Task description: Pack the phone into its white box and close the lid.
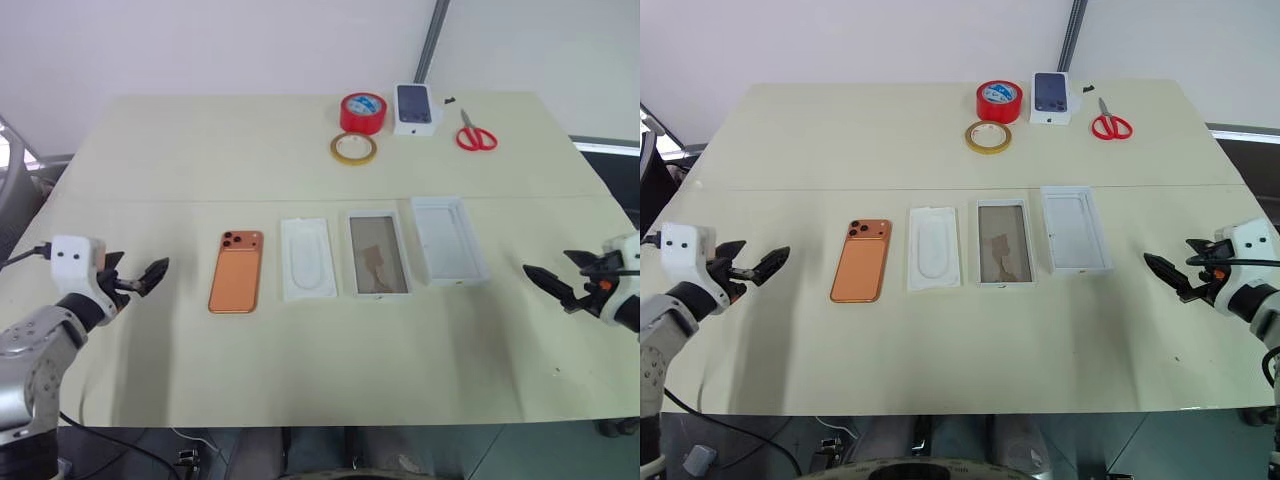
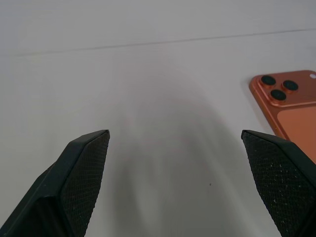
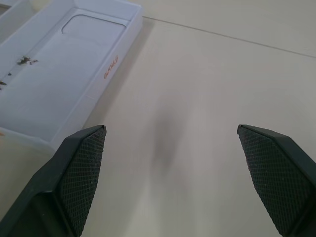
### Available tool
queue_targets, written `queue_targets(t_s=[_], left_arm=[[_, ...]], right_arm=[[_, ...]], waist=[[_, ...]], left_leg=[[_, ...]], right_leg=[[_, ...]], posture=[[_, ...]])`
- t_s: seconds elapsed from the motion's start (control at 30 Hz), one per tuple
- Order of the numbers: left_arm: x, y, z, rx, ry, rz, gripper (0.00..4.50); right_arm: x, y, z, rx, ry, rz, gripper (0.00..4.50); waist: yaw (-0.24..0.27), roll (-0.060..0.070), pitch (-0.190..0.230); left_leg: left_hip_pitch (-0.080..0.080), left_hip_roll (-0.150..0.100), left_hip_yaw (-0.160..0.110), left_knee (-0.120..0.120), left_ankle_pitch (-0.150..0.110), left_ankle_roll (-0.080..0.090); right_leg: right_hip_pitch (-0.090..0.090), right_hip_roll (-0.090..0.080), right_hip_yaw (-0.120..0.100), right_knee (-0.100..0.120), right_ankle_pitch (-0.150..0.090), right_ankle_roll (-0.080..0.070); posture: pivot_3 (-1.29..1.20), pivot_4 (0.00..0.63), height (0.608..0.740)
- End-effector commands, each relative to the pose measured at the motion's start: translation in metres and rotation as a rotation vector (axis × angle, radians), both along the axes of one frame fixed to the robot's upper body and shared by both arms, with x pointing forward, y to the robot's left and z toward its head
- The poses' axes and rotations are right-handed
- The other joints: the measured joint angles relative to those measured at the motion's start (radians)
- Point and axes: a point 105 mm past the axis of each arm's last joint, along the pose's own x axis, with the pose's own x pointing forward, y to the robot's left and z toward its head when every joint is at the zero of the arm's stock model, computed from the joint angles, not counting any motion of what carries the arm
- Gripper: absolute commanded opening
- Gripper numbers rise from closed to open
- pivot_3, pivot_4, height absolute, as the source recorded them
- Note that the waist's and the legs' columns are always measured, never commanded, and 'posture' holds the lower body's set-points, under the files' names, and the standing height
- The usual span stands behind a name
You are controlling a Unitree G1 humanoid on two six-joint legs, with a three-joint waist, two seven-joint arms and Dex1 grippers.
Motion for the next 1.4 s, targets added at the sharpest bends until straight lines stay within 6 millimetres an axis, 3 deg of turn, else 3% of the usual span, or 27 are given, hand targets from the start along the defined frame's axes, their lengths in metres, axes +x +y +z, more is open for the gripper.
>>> queue_targets(t_s=[0.03,0.57,1.07,1.13,1.3,1.4], left_arm=[[-0.002,-0.001,0.010,-0.003,-0.036,-0.006,4.49],[0.013,-0.017,0.013,-0.033,-0.037,-0.063,4.49],[0.032,-0.058,0.018,-0.051,-0.046,-0.214,4.49],[0.034,-0.072,0.021,-0.104,-0.044,-0.258,4.49],[0.027,-0.132,0.027,-0.232,0.006,-0.451,4.49],[0.021,-0.171,0.026,-0.306,0.091,-0.514,4.49]], right_arm=[[-0.001,0.004,0.015,-0.021,-0.059,0.009,4.48],[-0.008,0.023,0.012,0.001,-0.067,0.020,4.48],[-0.008,0.028,0.022,-0.013,-0.115,0.011,4.48],[-0.007,0.032,0.025,-0.014,-0.126,0.019,4.48],[-0.002,0.055,0.034,-0.040,-0.144,0.107,4.48],[-0.002,0.093,0.044,-0.079,-0.140,0.273,4.48]], waist=[[0.000,0.000,0.000],[0.001,0.000,0.000],[0.003,0.000,0.000],[0.002,0.000,0.000],[0.002,0.000,0.000],[0.002,0.000,0.000]], left_leg=[[0.000,0.000,0.000,0.000,0.000,0.000],[0.000,0.000,0.000,0.000,0.000,0.000],[0.000,0.000,0.000,0.000,0.000,0.000],[0.000,0.000,0.000,0.001,0.000,0.000],[-0.001,0.000,0.000,0.001,0.000,0.000],[-0.001,-0.001,0.000,0.002,0.000,0.000]], right_leg=[[0.000,0.000,0.000,0.000,0.000,0.000],[0.000,0.000,0.000,0.000,0.000,0.000],[0.000,0.000,0.000,0.000,0.000,0.000],[0.000,0.000,0.000,0.000,0.000,0.000],[0.000,0.000,0.000,0.001,0.000,0.000],[0.000,0.000,0.000,0.001,0.000,0.000]], posture=[[0.00,0.150,0.740],[0.00,0.150,0.740],[0.00,0.150,0.740],[0.00,0.150,0.740],[0.00,0.150,0.740],[0.00,0.150,0.740]])
